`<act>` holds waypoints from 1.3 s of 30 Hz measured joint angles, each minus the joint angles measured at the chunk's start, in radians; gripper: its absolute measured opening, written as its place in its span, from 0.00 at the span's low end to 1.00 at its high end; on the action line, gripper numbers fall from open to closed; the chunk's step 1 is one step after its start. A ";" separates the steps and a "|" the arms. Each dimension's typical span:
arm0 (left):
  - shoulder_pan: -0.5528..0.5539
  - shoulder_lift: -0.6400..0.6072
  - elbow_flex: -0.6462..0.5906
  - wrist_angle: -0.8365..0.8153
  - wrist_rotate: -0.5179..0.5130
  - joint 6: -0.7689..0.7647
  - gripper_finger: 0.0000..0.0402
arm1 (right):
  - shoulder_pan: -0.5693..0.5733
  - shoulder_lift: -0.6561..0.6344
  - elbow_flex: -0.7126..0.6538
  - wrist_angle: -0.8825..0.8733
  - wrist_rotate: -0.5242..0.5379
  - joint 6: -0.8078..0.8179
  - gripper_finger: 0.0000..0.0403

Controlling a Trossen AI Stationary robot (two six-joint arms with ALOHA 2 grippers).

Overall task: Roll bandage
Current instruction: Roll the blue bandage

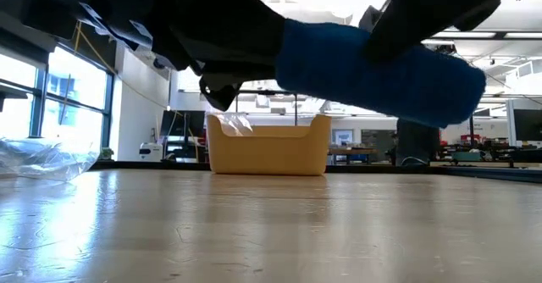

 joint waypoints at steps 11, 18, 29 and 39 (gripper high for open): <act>0.001 -0.006 0.000 0.005 -0.030 0.017 0.02 | 0.000 0.000 -0.059 0.066 -0.039 0.028 0.49; -0.001 -0.006 0.000 0.004 -0.028 0.016 0.02 | -0.007 -0.007 -0.051 0.019 -0.102 0.023 0.49; 0.021 -0.007 0.000 -0.035 -0.030 -0.046 0.02 | 0.021 -0.054 0.083 -0.362 -0.029 0.072 0.49; 0.022 -0.007 0.000 -0.052 -0.030 -0.072 0.02 | 0.037 -0.055 0.201 -0.746 0.114 0.213 0.49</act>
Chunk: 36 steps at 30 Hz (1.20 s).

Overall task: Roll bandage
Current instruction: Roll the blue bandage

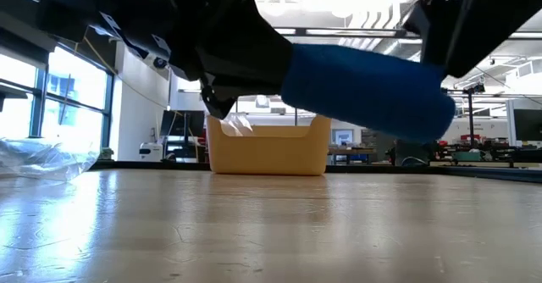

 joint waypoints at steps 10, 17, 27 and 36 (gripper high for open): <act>0.000 0.000 0.000 -0.003 0.001 -0.011 0.02 | 0.023 0.007 -0.012 0.372 0.000 -0.258 0.49; 0.000 0.000 0.000 0.002 0.002 -0.026 0.02 | 0.014 0.106 -0.015 0.468 0.057 -0.245 0.49; -0.002 0.003 -0.002 -0.005 0.006 -0.026 0.02 | -0.020 0.158 -0.015 0.420 0.081 -0.211 0.49; -0.002 0.003 -0.002 0.003 0.006 -0.026 0.02 | -0.030 0.159 -0.015 0.422 0.037 -0.240 0.49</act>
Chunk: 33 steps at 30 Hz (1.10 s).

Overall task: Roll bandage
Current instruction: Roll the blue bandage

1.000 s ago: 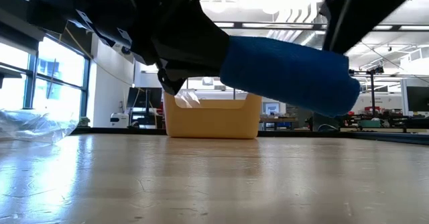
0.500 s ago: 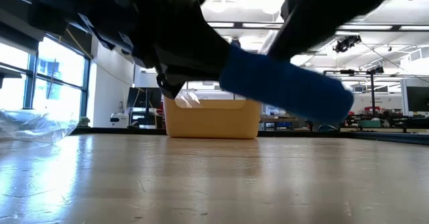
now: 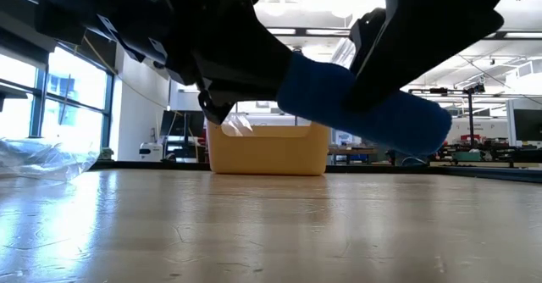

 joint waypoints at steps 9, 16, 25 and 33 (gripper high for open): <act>-0.001 -0.005 0.003 0.032 -0.003 0.021 0.02 | -0.005 0.064 -0.001 -0.002 -0.013 -0.010 0.49; -0.001 -0.003 0.002 0.024 -0.006 0.017 0.02 | 0.002 0.065 -0.001 -0.010 -0.011 0.016 0.18; 0.029 -0.008 0.006 -0.156 0.075 0.031 0.24 | 0.024 0.056 0.000 -0.182 -0.020 0.105 0.09; 0.046 -0.101 0.002 -0.632 0.057 -0.075 0.39 | 0.056 0.015 0.000 -0.432 0.015 0.210 0.07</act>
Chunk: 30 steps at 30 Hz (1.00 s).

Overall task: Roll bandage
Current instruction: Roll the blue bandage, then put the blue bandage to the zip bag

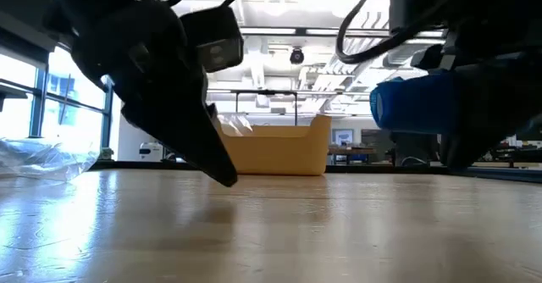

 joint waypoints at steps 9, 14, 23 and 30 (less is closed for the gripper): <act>-0.083 -0.213 -0.002 -0.320 -0.196 -0.179 0.38 | -0.103 -0.005 -0.080 0.098 -0.081 -0.078 0.32; -0.132 -0.307 0.000 -0.523 -0.255 -0.361 0.38 | -0.148 -0.021 -0.080 0.102 -0.170 -0.177 0.50; -0.178 -0.384 -0.001 -1.027 -0.240 -0.930 0.38 | -0.090 -0.247 -0.079 -0.024 -0.041 -0.065 0.56; -0.092 -0.379 -0.094 -1.221 0.024 -1.163 0.36 | 0.062 -0.375 -0.077 0.073 0.214 0.001 0.56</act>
